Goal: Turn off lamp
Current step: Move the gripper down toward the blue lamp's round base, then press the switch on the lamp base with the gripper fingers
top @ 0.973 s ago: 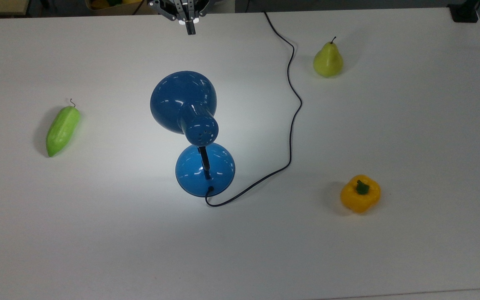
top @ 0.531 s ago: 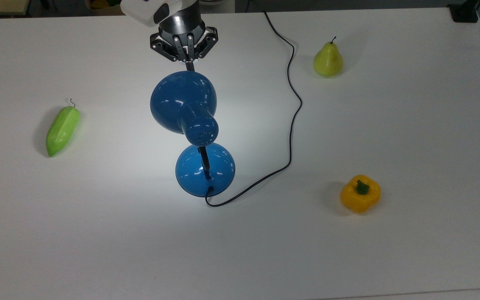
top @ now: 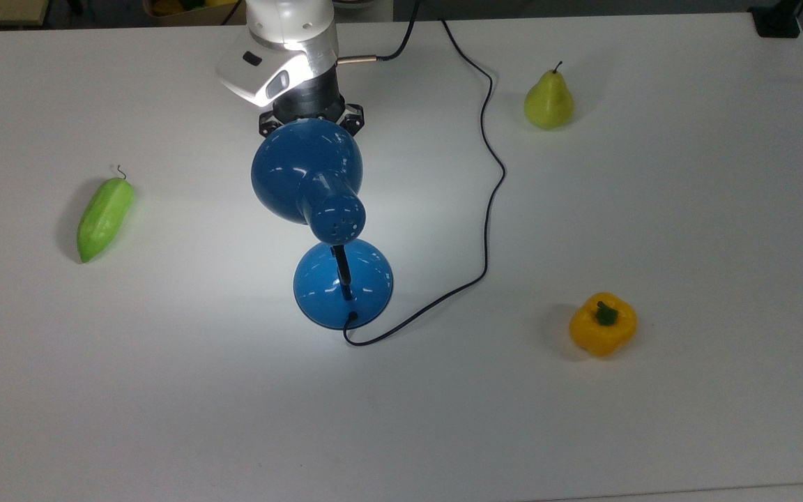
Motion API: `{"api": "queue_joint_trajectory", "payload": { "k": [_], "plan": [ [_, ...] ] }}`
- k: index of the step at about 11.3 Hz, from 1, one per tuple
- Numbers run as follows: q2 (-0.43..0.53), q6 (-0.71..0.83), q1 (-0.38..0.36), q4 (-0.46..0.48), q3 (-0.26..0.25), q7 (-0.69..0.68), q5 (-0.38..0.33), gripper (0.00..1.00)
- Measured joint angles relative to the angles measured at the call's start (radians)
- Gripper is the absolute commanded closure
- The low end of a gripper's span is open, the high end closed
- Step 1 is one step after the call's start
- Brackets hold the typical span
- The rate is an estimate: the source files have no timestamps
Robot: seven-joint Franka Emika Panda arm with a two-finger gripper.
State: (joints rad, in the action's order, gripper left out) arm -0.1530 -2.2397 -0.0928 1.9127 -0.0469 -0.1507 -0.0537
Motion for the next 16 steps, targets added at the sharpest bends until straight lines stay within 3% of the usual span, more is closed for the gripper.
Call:
{"api": "queue_joint_trajectory", "payload": {
  "k": [8, 16],
  "plan": [
    [-0.137, -0.24, -0.004, 0.013, 0.0, 0.0, 0.0, 1.0],
    [-0.199, -0.383, -0.022, 0.013, 0.001, 0.001, 0.0, 1.0]
  ]
}}
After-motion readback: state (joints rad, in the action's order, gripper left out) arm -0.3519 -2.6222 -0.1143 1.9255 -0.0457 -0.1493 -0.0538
